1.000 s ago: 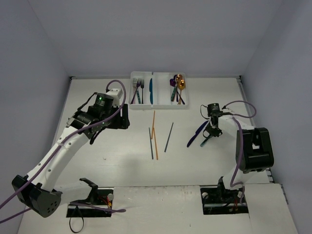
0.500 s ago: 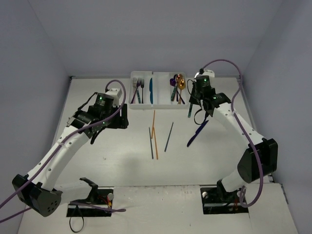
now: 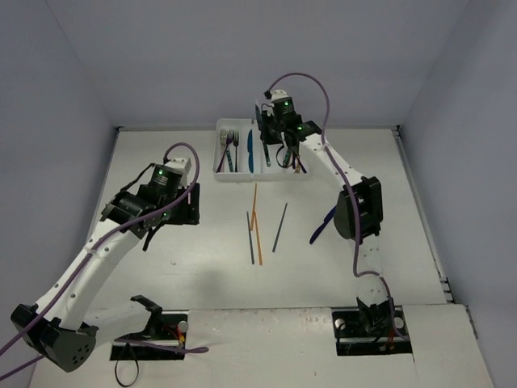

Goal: Sort the eating utensils into containers

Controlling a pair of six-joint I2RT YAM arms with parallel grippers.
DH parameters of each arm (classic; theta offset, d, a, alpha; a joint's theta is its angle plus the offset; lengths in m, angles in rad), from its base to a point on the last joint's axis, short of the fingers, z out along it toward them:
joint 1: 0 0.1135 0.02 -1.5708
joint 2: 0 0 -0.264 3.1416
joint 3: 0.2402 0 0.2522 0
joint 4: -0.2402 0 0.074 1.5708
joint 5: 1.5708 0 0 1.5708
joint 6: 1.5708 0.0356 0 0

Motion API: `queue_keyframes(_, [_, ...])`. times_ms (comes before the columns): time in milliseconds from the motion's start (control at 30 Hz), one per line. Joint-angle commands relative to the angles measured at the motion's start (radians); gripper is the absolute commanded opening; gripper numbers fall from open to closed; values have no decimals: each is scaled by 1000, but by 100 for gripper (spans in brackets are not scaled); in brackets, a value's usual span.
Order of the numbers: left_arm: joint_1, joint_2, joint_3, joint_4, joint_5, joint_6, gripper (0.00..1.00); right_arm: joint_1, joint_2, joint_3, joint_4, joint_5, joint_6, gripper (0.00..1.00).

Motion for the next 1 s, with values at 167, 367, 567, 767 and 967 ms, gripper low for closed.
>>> queue_keyframes(167, [14,-62,65,-61,-53,-29,59,44,209,246,89,14,63,0])
queue_keyframes(367, [14,-101,39,-92,-53,-54,59,42,287,246,165,55,158,0])
queue_keyframes(567, [14,-116,18,-103,-41,-70,59,36,318,238,197,81,220,1])
queue_keyframes(767, [14,-113,23,-103,-30,-64,59,31,340,261,210,109,235,18])
queue_keyframes(967, [14,-123,16,-109,-20,-60,59,21,350,272,238,94,238,63])
